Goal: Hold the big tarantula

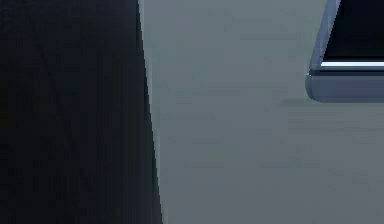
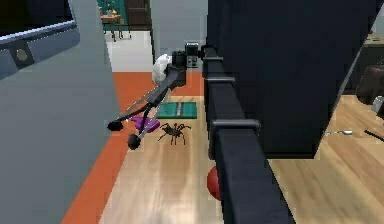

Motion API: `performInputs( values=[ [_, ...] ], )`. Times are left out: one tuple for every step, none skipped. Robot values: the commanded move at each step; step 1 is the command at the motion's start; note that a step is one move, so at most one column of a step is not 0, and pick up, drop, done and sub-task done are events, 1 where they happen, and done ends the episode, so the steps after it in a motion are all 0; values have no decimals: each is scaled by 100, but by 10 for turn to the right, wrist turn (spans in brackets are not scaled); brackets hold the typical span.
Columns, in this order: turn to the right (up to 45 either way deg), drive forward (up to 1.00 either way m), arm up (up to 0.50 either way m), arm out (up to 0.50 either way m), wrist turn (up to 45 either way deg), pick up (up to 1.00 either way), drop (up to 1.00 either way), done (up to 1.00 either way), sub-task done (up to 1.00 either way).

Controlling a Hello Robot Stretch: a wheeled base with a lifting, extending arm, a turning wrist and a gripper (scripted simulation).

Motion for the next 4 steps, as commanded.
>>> performInputs(
  values=[
    [0,0,0,0,450,0,0,0,0],
    [0,0,0,0,450,0,0,0,0],
    [0,0,0,0,300,0,0,0,0],
    [0,0,-30,0,0,0,0,0,0]
  ],
)
